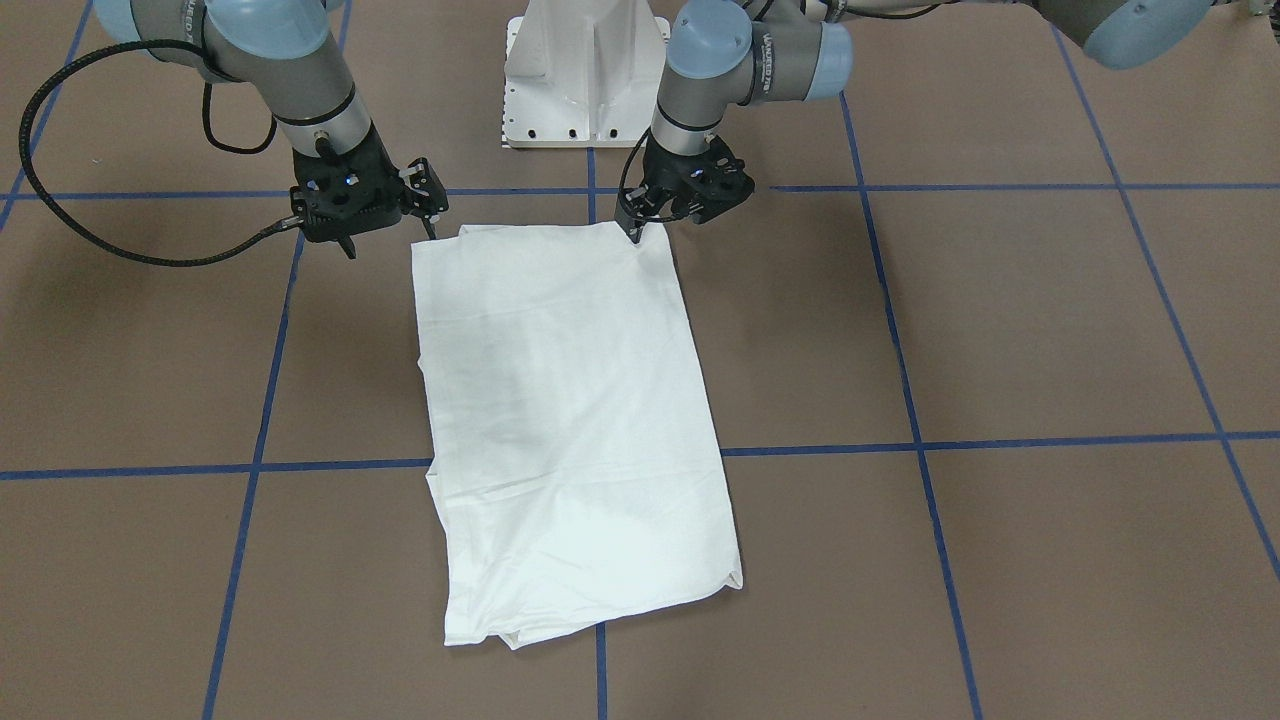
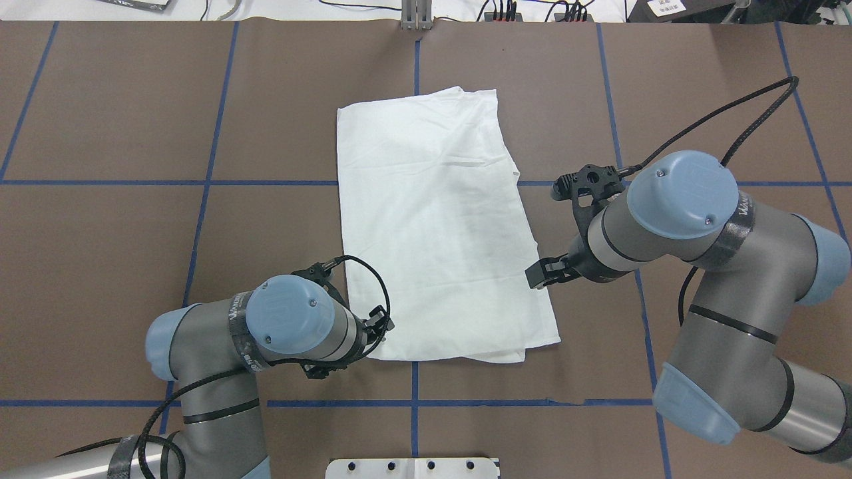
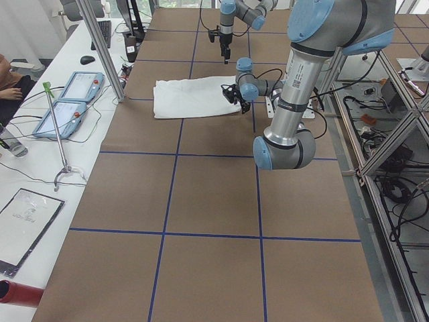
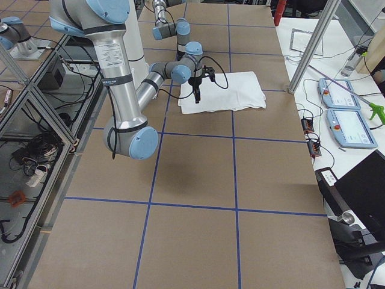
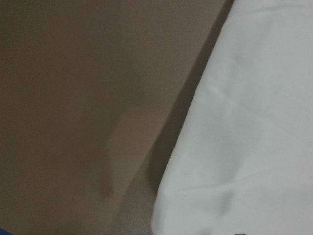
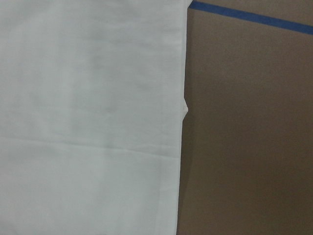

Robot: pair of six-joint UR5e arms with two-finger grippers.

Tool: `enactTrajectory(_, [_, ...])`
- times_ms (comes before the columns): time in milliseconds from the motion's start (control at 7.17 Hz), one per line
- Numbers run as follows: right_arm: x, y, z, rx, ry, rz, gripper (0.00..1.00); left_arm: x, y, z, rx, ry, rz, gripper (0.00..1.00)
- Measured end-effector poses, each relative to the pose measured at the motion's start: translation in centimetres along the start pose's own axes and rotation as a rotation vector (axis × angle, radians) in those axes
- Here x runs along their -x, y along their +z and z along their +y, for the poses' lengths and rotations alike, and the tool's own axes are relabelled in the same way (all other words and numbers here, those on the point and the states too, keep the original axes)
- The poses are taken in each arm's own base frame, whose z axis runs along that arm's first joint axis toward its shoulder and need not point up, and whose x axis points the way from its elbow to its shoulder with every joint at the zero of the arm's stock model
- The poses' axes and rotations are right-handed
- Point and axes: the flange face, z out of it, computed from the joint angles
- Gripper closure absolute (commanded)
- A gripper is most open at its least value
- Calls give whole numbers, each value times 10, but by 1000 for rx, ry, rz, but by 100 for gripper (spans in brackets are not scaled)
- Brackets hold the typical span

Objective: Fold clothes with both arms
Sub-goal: 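Lower the left gripper to the shirt corner nearest the robot, then move the right gripper to the other near corner while the left gripper holds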

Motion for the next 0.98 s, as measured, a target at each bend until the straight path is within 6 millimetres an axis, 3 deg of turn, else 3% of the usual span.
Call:
enactTrajectory(279, [-1, 1, 0, 1, 4, 2, 0, -1, 0, 0, 1, 1, 0, 36])
enactTrajectory(558, [-2, 1, 0, 0, 5, 4, 0, -2, 0, 1, 3, 1, 3, 57])
enactTrajectory(837, [-2, 1, 0, -2, 6, 4, 0, -2, -1, 1, 3, 2, 7, 67])
enactTrajectory(976, [-1, 1, 0, -2, 6, 4, 0, -2, -1, 1, 2, 6, 9, 80])
